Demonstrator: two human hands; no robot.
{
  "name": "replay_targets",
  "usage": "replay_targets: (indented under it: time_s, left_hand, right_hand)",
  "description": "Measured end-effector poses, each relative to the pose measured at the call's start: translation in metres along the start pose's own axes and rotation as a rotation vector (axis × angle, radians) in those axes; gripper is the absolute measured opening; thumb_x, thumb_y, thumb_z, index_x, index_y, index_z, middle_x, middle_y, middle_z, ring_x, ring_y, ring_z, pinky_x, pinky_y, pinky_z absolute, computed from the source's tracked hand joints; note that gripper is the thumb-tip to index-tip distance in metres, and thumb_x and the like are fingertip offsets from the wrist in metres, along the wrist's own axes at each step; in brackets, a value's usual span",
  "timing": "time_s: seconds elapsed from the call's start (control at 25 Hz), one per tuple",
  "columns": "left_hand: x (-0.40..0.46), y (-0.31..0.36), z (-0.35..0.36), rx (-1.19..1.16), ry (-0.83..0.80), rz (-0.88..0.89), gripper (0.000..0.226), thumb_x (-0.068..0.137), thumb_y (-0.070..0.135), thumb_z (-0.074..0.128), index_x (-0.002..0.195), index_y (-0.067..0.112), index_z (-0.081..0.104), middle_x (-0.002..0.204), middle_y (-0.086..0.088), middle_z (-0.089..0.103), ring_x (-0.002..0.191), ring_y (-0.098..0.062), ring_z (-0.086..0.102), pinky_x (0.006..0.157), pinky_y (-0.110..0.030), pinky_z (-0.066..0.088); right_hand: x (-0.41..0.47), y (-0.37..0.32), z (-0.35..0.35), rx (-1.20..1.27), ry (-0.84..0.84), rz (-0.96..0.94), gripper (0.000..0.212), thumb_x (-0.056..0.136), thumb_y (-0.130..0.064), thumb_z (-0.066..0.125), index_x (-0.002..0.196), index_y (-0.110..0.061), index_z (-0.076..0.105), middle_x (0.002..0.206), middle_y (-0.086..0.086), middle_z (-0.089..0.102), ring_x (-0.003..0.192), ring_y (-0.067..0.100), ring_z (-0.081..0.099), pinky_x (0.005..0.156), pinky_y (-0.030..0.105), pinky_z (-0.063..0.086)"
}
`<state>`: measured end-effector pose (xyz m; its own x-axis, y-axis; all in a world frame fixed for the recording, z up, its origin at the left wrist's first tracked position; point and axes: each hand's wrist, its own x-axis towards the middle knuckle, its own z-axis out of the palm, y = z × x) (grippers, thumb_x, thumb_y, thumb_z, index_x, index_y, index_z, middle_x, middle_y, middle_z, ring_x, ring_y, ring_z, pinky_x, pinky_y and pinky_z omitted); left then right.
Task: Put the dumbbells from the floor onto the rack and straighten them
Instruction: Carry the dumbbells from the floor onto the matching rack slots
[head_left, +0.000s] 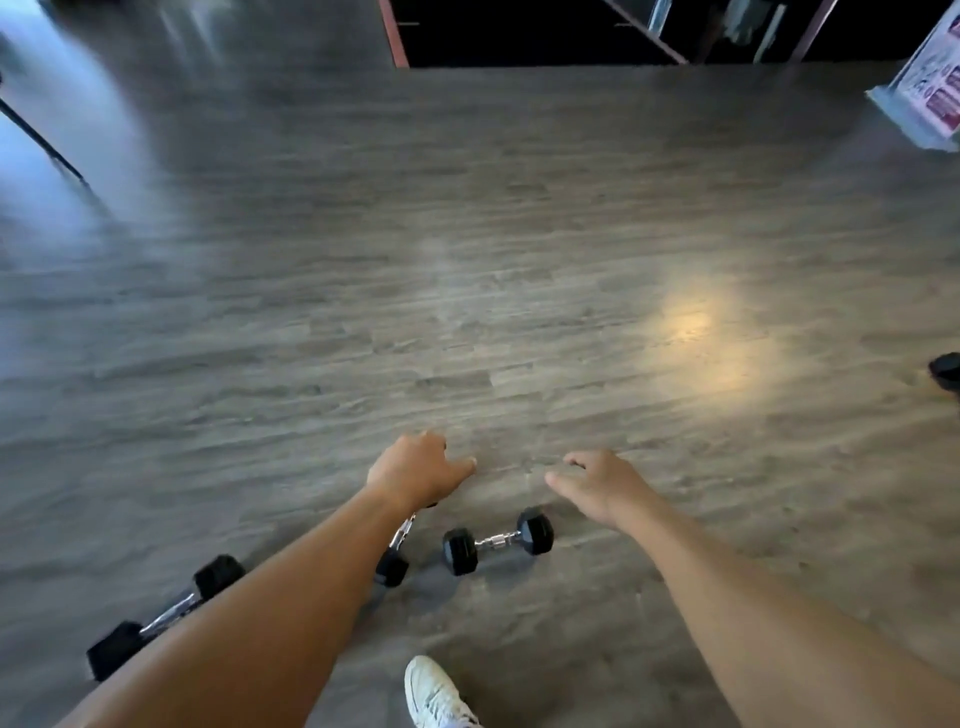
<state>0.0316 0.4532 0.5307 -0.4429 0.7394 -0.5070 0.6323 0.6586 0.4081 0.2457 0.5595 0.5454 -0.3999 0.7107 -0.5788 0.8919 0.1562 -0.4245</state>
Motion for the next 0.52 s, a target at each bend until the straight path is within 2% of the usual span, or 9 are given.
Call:
replay_targets:
  time_s: [0.08, 0.16, 0.24, 0.28, 0.44, 0.52]
  left_hand:
    - [0.029, -0.005, 0.008, -0.019, -0.014, -0.036, 0.046, 0.087, 0.056, 0.058, 0.102, 0.013, 0.069, 0.114, -0.010, 0.072, 0.096, -0.029, 0.066, 0.083, -0.037, 0.056]
    - [0.058, -0.013, 0.026, -0.043, -0.033, -0.098, 0.050, 0.087, 0.057, 0.059, 0.108, 0.013, 0.069, 0.115, -0.010, 0.071, 0.100, -0.030, 0.066, 0.082, -0.035, 0.054]
    - [0.087, -0.022, 0.054, -0.061, -0.059, -0.144, 0.043, 0.086, 0.058, 0.059, 0.092, 0.017, 0.066, 0.103, -0.009, 0.072, 0.088, -0.027, 0.066, 0.075, -0.034, 0.055]
    - [0.100, -0.027, 0.071, -0.071, -0.071, -0.166, 0.042, 0.085, 0.059, 0.059, 0.090, 0.017, 0.064, 0.098, -0.008, 0.072, 0.084, -0.026, 0.065, 0.073, -0.034, 0.056]
    - [0.172, -0.060, 0.172, -0.116, -0.109, -0.262, 0.050, 0.090, 0.055, 0.059, 0.114, 0.011, 0.065, 0.095, -0.005, 0.066, 0.091, -0.028, 0.063, 0.081, -0.037, 0.055]
    - [0.208, -0.083, 0.234, -0.113, -0.140, -0.301, 0.052, 0.091, 0.054, 0.058, 0.120, 0.010, 0.063, 0.106, -0.008, 0.067, 0.097, -0.029, 0.062, 0.082, -0.037, 0.052]
  right_hand:
    - [0.035, 0.006, 0.004, -0.018, -0.035, 0.001, 0.065, 0.096, -0.053, 0.056, 0.149, -0.017, 0.047, 0.154, 0.005, 0.047, 0.138, 0.027, 0.047, 0.109, 0.037, 0.039]
    - [0.072, 0.015, 0.016, -0.036, -0.080, 0.008, 0.064, 0.096, -0.053, 0.055, 0.150, -0.018, 0.046, 0.153, 0.005, 0.047, 0.136, 0.026, 0.048, 0.106, 0.036, 0.039]
    - [0.111, 0.031, 0.035, -0.038, -0.117, 0.026, 0.064, 0.096, -0.053, 0.055, 0.150, -0.018, 0.046, 0.153, 0.005, 0.048, 0.136, 0.026, 0.048, 0.105, 0.036, 0.040]
    - [0.129, 0.040, 0.046, -0.038, -0.128, 0.029, 0.065, 0.096, -0.053, 0.056, 0.150, -0.018, 0.046, 0.153, 0.005, 0.048, 0.137, 0.026, 0.047, 0.105, 0.036, 0.040]
    - [0.221, 0.099, 0.120, -0.063, -0.194, 0.052, 0.063, 0.095, -0.049, 0.058, 0.148, -0.016, 0.049, 0.151, 0.003, 0.050, 0.135, 0.025, 0.049, 0.105, 0.035, 0.041]
    - [0.269, 0.134, 0.167, -0.098, -0.234, 0.078, 0.063, 0.095, -0.049, 0.058, 0.148, -0.017, 0.050, 0.148, 0.003, 0.054, 0.132, 0.026, 0.051, 0.100, 0.033, 0.042]
